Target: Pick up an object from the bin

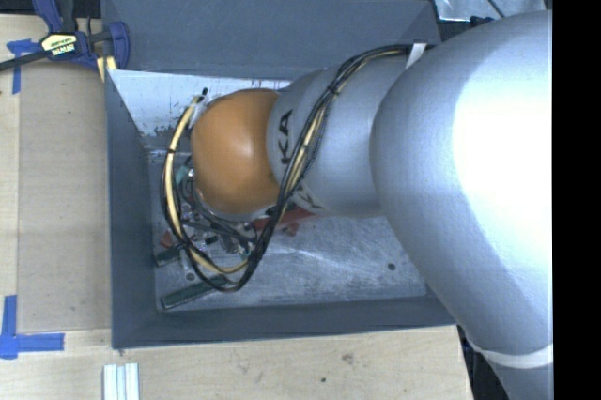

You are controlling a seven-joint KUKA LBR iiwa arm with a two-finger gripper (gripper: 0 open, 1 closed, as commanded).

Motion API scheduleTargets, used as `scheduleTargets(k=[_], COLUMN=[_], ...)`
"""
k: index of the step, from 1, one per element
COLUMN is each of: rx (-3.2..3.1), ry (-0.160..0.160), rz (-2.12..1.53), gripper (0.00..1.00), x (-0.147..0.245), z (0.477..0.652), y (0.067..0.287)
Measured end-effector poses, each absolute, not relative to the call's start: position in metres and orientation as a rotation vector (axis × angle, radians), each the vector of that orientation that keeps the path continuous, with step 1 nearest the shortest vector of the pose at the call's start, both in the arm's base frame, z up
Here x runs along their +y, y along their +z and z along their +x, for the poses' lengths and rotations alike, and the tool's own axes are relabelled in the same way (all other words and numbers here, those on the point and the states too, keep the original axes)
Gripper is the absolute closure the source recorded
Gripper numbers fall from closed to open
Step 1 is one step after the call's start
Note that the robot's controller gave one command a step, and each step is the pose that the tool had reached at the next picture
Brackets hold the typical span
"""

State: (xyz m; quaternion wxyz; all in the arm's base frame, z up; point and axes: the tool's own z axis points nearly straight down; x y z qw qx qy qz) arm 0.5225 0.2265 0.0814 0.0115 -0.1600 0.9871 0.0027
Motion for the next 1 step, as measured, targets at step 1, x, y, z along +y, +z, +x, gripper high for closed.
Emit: scheduleTargets(k=[1], rx=[3.078], ry=[0.008], rz=[-0.499], gripper=[1.00], x=[0.2265], z=[0.5225], y=[0.0814])
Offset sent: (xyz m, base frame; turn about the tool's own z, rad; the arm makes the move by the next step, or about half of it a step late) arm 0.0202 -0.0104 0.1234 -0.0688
